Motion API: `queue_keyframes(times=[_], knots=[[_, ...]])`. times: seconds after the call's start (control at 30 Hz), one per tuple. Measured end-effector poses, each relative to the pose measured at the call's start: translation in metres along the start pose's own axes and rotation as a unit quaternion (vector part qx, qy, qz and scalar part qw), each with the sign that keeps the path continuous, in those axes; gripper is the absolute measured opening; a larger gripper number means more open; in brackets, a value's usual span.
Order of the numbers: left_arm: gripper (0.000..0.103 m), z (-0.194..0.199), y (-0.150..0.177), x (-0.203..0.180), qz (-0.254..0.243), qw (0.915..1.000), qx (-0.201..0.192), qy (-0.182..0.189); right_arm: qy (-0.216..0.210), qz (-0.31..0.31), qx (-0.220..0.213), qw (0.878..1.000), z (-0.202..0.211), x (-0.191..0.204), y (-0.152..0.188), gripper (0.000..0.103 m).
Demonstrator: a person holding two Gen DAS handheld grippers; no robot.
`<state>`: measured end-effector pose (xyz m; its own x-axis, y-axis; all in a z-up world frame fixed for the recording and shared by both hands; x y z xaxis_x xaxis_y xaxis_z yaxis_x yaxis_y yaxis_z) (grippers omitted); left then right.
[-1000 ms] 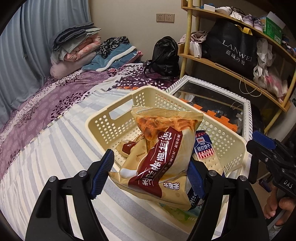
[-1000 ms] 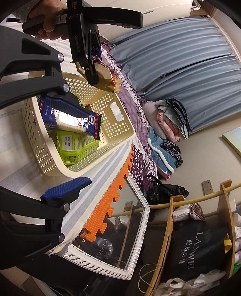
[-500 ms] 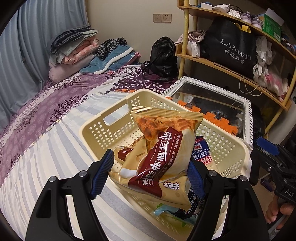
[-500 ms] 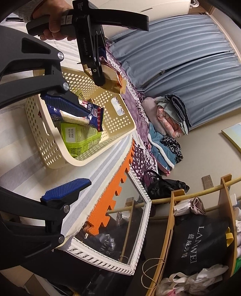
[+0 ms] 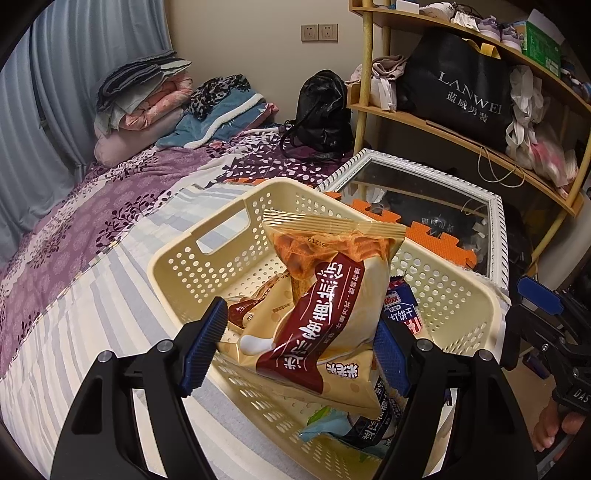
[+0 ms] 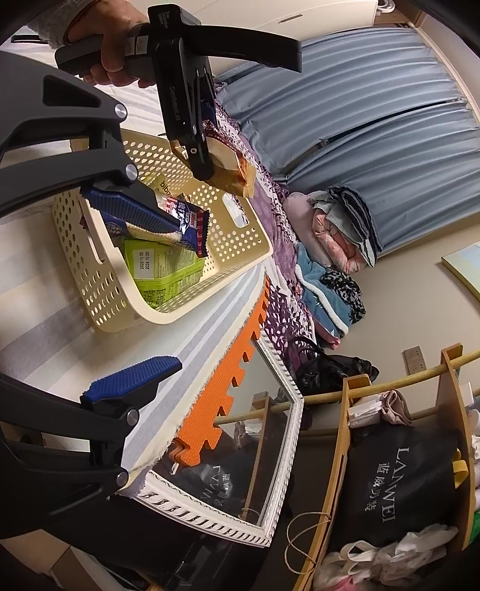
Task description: Organize snacks
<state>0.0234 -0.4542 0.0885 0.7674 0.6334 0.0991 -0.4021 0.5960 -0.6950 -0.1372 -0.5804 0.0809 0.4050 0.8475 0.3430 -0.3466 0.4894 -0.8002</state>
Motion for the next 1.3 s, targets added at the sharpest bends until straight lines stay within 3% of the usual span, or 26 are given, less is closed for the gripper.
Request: queue_keyframes(times=[0.37,0.5,0.83,0.9,1.03,1.1,1.3], knots=[[0.078,-0.012,0.002,-0.003,0.001,0.9999,0.011,-0.002,0.002,-0.003,0.003,1.000,-0.001,-0.004,0.003,0.069],[0.097,-0.014,0.001,-0.001,0.007,0.9999,0.011,-0.006,0.001,-0.002,0.004,1.000,-0.001,-0.004,0.003,0.069],[0.097,-0.012,0.006,0.007,0.009,0.9997,0.014,-0.018,-0.003,0.003,0.005,1.000,-0.001,0.003,0.004,0.069],[0.097,-0.010,0.006,0.009,0.008,0.9996,0.013,-0.022,-0.001,0.005,0.003,1.000,-0.001,0.004,0.003,0.079],[0.100,-0.003,0.006,0.011,0.003,0.9991,0.009,-0.041,-0.001,0.009,0.002,1.000,0.001,0.008,0.001,0.082],[0.100,0.000,0.006,0.014,0.001,0.9987,0.009,-0.049,0.000,0.010,0.002,1.000,0.002,0.009,0.000,0.091],[0.100,0.014,0.009,0.021,-0.006,0.9965,0.001,-0.083,-0.007,0.011,0.005,1.000,0.004,0.016,-0.002,0.098]])
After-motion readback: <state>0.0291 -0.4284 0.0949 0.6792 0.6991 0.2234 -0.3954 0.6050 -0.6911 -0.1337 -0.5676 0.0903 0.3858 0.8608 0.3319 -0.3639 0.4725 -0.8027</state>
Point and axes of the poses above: each gripper's, at about its wrist camera, not at the fingertips, and z roughly against the way its jaws point, x to its left, y to its underside, the point moved 8 cm from there along -z, roughly the way its jaws point, and after that the axes turned 5 degrees about -y, right-handed, at the moved point
